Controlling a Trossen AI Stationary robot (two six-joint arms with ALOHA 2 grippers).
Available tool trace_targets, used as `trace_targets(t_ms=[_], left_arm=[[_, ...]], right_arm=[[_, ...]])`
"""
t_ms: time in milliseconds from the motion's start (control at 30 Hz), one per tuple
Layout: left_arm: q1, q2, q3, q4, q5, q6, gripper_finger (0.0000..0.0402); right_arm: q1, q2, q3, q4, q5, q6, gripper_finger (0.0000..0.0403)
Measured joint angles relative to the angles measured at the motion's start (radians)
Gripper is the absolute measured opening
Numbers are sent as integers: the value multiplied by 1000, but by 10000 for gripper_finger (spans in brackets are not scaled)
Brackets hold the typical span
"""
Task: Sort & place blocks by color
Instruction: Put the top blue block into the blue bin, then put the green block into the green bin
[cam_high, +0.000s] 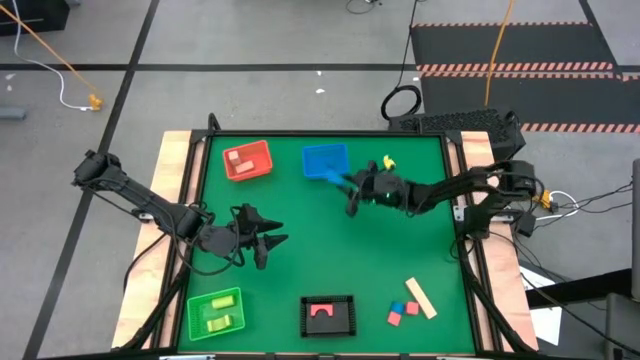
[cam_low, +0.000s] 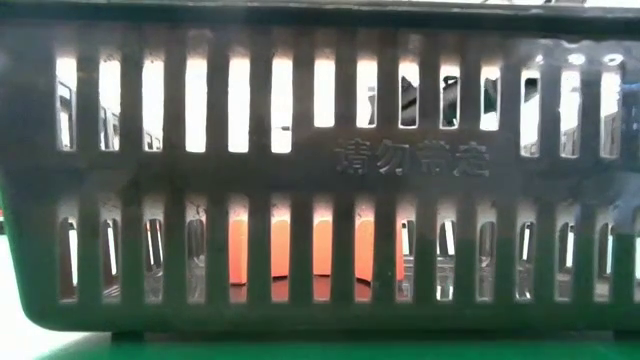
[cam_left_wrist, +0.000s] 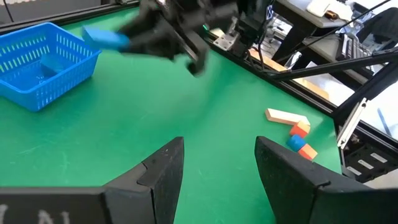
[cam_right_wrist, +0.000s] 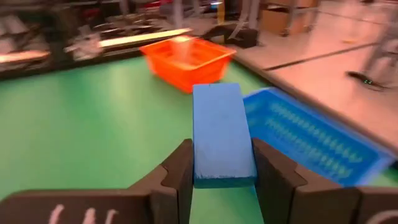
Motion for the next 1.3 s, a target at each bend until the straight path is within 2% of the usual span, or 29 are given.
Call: trace_targets(t_ms=[167,333,600,767,1067,1233,1300], left_arm=[[0,0,0,0,-8,8,200],[1,0,0,2,-9,10,200],[1,0,0,1,-10,-2,200],[1,0,0,0,-11,-2,200],[1,0,0,0,-11,-3,200],[1,0,0,-2,-11,-6,200],[1,0,0,-10,-11,-9,200]], right_arm=[[-140,7,26,0,-120,64,110],[-209,82,75,17,-221,116,110],[-232,197,167,19,-227,120,110],[-235,218,180,22,-227,119,114],[-239,217,180,28,-224,117,248],[-250,177,180,-17,-219,96,278],[-263,135,180,-91,-184,90,280]])
